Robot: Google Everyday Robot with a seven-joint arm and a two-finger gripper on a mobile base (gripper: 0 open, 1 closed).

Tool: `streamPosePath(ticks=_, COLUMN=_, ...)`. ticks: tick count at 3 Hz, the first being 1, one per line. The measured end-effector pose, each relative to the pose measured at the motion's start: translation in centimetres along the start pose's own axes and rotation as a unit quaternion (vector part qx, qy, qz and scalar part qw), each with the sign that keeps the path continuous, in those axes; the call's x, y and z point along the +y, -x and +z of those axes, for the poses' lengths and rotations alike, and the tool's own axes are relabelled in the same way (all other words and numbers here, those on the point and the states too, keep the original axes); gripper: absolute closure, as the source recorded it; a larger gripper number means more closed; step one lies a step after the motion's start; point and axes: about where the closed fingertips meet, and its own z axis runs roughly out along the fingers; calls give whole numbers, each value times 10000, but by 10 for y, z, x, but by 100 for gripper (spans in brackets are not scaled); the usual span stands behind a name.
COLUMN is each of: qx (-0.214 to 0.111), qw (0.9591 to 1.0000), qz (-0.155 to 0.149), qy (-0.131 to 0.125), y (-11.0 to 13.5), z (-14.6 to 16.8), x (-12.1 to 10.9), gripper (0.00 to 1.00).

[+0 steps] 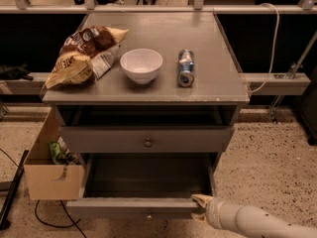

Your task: Open middle drawer

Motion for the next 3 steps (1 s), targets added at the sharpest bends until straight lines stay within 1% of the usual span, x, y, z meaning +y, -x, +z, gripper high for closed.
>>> streamPosePath(ticks=1, qx=0, qw=10000, qz=0, qy=0, y=0, z=0, x=0, gripper=59)
streamPosePath(ticks=2, qx=0, qw=10000, qz=0, qy=0, y=0, z=0, x=0, gripper=28)
streamPosePath(ticks=3, qx=-1, qw=10000, qz=0, qy=0, y=0, z=0, x=0, gripper=5)
